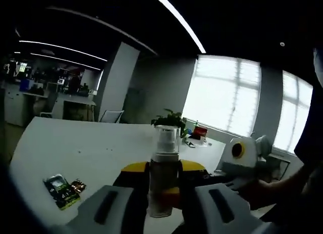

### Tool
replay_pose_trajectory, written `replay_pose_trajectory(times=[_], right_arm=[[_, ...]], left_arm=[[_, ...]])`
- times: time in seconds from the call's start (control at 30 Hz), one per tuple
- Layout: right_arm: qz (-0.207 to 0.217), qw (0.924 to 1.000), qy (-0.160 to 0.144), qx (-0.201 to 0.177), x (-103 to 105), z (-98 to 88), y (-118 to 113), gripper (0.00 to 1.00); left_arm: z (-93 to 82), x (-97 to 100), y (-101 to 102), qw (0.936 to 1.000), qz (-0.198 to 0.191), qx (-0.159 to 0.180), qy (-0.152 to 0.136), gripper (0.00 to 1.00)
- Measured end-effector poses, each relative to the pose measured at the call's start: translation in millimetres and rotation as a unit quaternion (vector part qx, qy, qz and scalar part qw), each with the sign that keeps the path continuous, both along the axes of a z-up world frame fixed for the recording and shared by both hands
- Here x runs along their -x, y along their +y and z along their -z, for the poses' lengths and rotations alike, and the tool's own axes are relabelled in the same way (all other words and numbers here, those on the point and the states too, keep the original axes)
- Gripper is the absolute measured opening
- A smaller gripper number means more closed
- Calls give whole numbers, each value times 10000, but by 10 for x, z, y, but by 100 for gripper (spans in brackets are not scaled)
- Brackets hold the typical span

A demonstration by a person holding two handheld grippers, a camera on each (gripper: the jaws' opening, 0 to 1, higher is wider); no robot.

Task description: Arrange the skincare products in the storage area until every visible bottle or jar stands upright without overlapping.

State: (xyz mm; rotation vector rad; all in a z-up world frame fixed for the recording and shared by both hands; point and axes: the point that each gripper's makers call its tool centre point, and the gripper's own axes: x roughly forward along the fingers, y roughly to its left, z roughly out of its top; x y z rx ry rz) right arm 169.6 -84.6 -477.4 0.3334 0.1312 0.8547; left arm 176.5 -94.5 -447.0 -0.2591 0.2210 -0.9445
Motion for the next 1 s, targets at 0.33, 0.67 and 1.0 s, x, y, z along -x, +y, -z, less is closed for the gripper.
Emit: replay_pose_trajectory(times=[0.33,0.67,1.0], right_arm=[[-1826,9821,-5,-472,419,-152,184,18],[-2761,9565,284,-903,597,-294,271,19],[-2577,9647,3,-549,460,-257,293,21]], left_arm=[[-74,354,-18,9880,1502,265,249,19],[-215,527,11,9776,2059,375,236,17],[-141,307,132,9914,1119,379,561,16]])
